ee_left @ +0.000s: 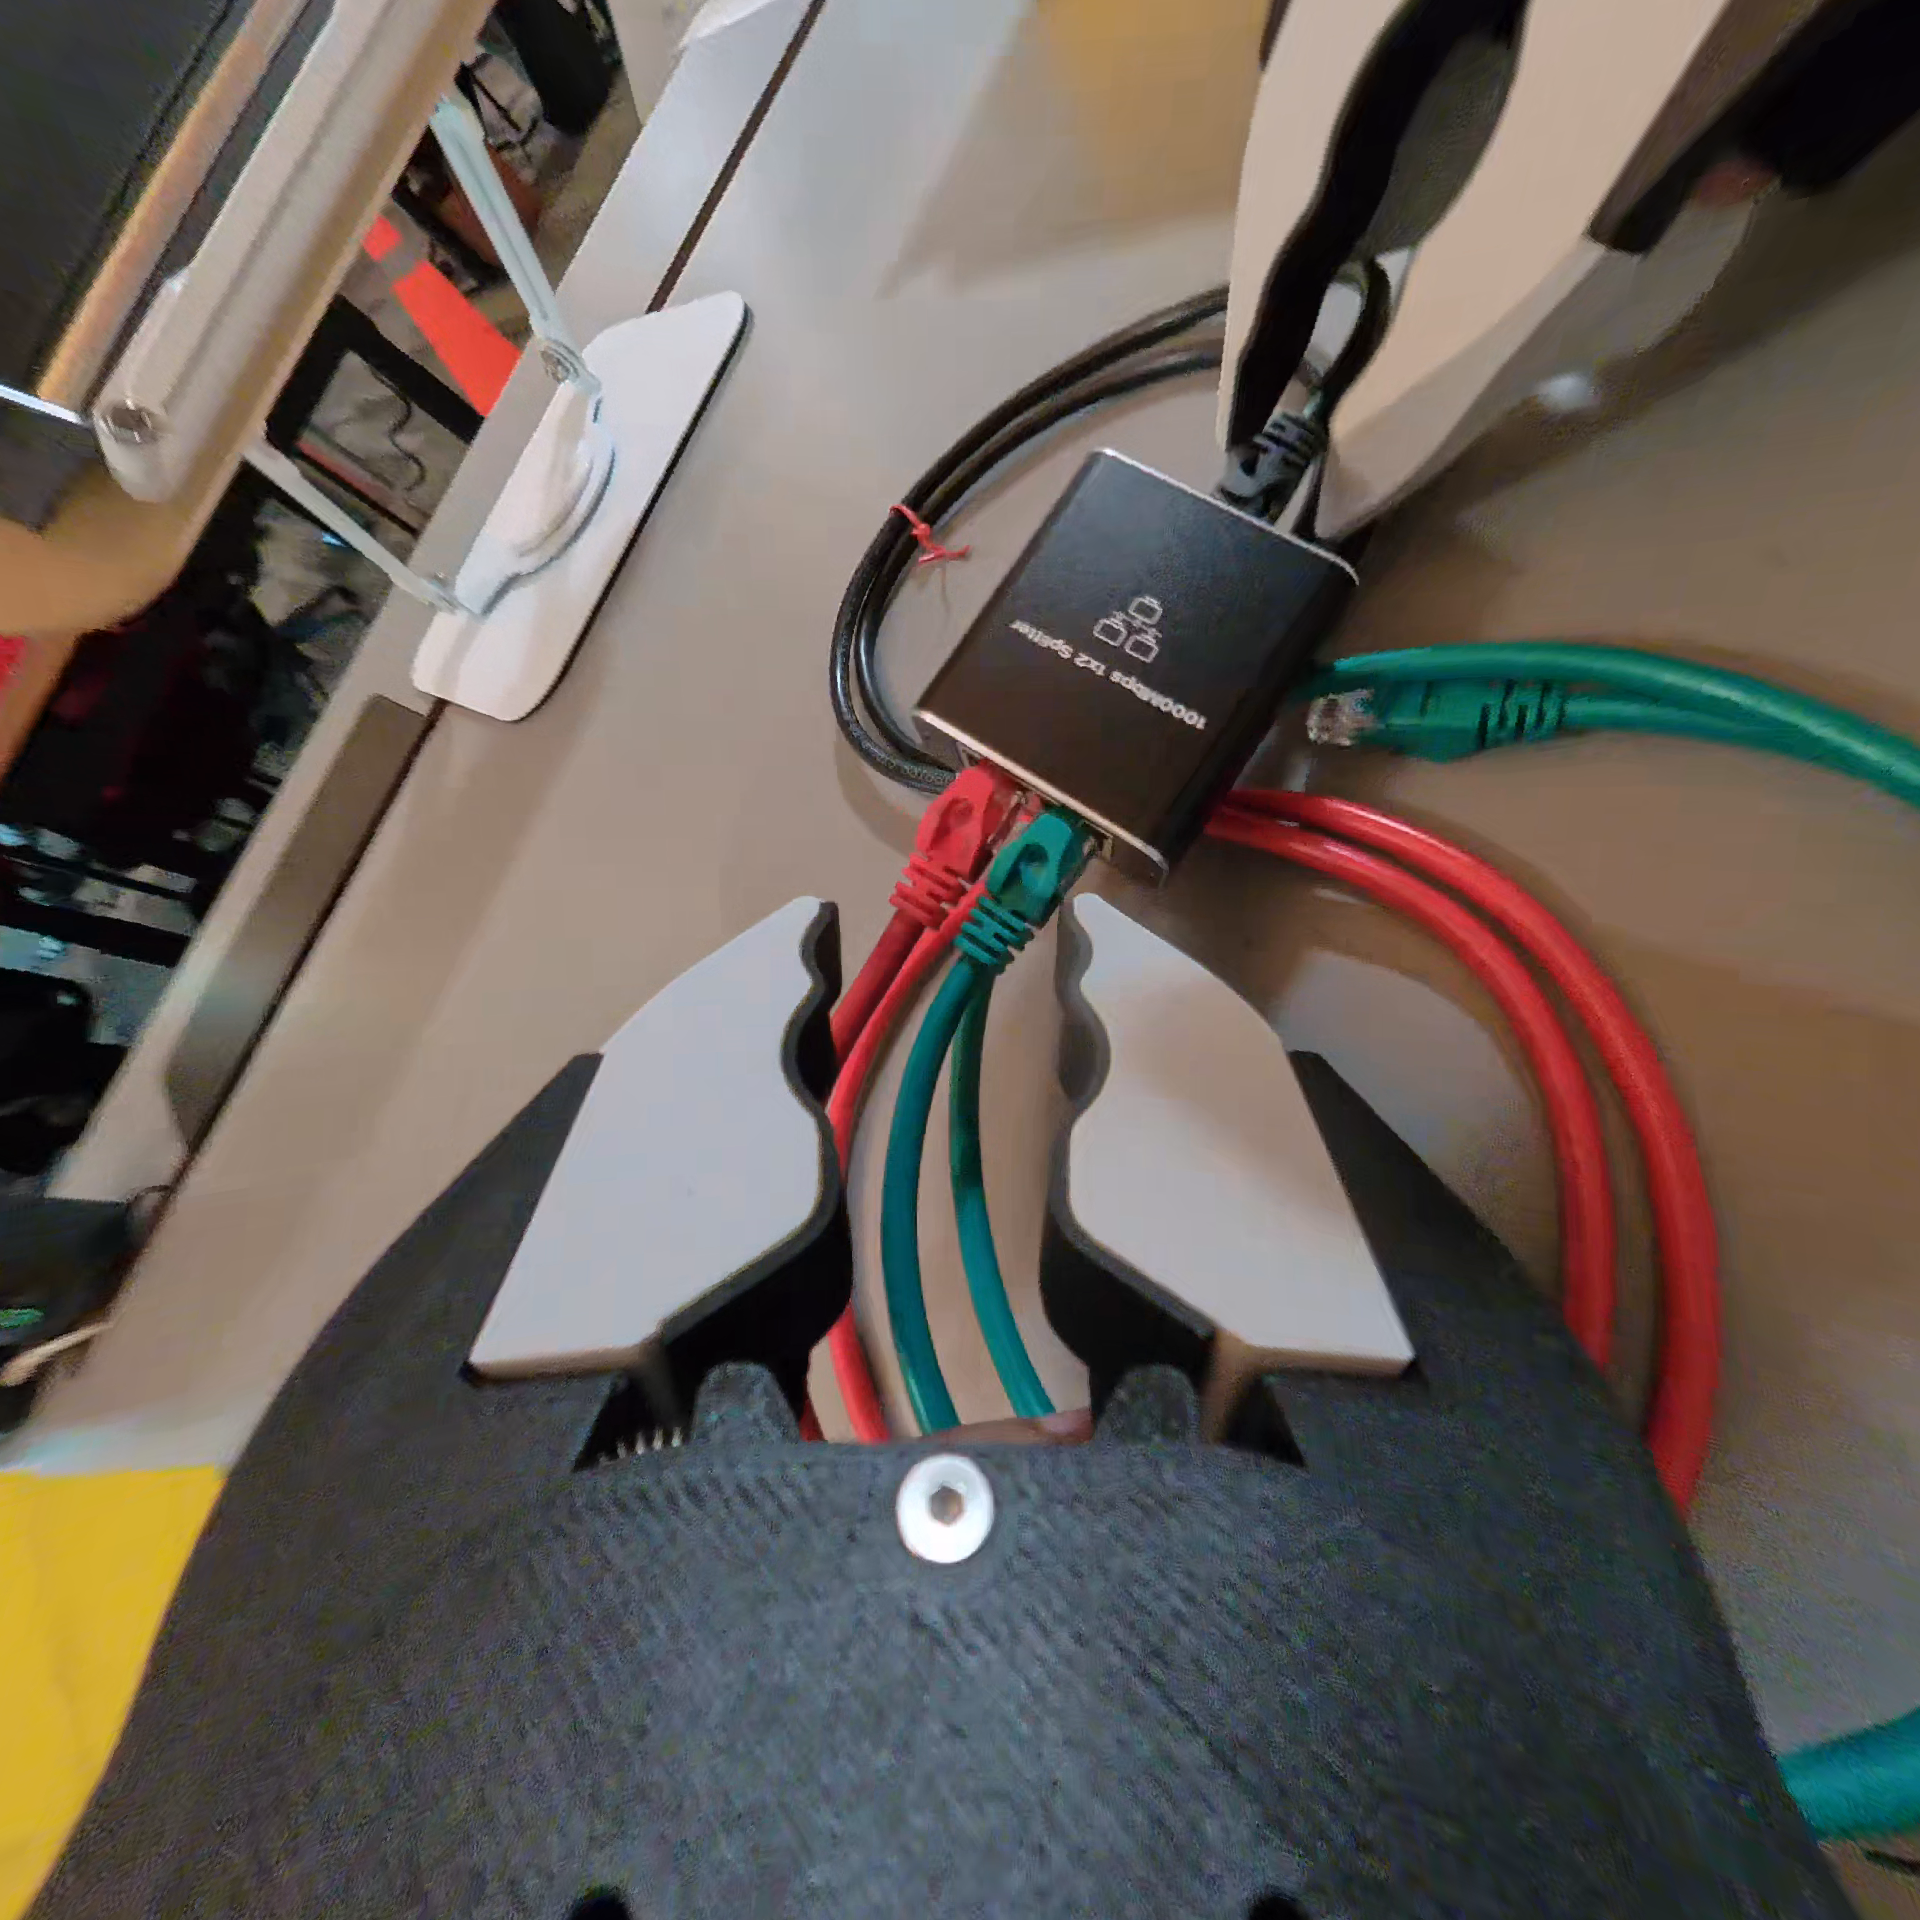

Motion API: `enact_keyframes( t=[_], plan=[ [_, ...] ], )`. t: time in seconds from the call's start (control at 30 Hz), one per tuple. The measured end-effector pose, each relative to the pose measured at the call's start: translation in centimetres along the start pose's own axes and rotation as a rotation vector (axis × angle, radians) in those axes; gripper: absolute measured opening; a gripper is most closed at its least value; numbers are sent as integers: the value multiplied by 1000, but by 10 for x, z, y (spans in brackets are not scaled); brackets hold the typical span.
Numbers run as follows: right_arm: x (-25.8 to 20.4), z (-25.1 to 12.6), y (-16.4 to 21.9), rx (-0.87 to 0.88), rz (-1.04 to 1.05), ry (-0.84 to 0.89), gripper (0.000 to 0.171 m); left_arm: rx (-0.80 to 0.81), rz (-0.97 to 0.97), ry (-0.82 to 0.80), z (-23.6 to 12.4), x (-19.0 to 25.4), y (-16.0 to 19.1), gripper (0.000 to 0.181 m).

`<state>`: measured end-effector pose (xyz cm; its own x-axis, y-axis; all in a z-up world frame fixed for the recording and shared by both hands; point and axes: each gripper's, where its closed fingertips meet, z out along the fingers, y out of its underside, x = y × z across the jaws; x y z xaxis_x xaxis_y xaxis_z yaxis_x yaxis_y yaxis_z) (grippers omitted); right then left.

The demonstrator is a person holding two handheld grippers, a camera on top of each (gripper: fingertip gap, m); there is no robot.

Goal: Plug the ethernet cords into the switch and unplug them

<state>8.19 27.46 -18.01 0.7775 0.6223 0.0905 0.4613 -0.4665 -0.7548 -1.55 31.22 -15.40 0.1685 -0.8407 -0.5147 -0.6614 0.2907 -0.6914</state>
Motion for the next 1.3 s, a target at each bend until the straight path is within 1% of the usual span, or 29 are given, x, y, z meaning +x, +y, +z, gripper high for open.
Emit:
enact_keyframes(
  t=[0.13,0.2,0.27,0.4,0.53,0.6,0.67,0.73,0.77,0.9,1.0,1.17,1.23,1.27,1.3],
  plan=[
    [-4,-5,-12,94,133,-93,47,58,-139,61,-2,-3,0,39],
    [-7,-8,-16,127,208,-147,54,114,-218,79,-5,-7,-6,33],
    [-8,-9,-18,139,246,-172,60,138,-282,79,-8,-14,-6,32],
    [-11,-8,-21,143,237,-157,69,151,-372,91,-7,-20,-1,31],
    [-17,-2,-19,111,165,-115,82,129,-398,103,-4,-19,3,31],
    [-22,2,-19,89,142,-98,97,114,-388,103,-3,-18,4,31],
    [-30,8,-22,78,134,-79,120,96,-371,109,-1,-15,5,32],
    [-39,14,-27,71,139,-66,139,74,-353,117,2,-11,6,32],
    [-42,17,-28,61,137,-51,145,71,-347,118,2,-10,6,31],
    [-41,31,-21,-37,65,61,147,84,-365,127,1,-10,3,31],
    [-41,35,-18,-70,107,43,147,111,-393,122,-1,-14,1,30],
    [-42,36,-11,-155,112,24,145,221,-501,115,-11,-27,-7,25],
    [-41,33,-10,-169,115,17,135,277,-550,107,-18,-36,-12,24],
    [-40,30,-10,-169,116,14,123,305,-569,98,-21,-40,-13,24],
    [-38,26,-11,-163,111,14,104,334,-586,88,-25,-44,-15,23]
  ],
)
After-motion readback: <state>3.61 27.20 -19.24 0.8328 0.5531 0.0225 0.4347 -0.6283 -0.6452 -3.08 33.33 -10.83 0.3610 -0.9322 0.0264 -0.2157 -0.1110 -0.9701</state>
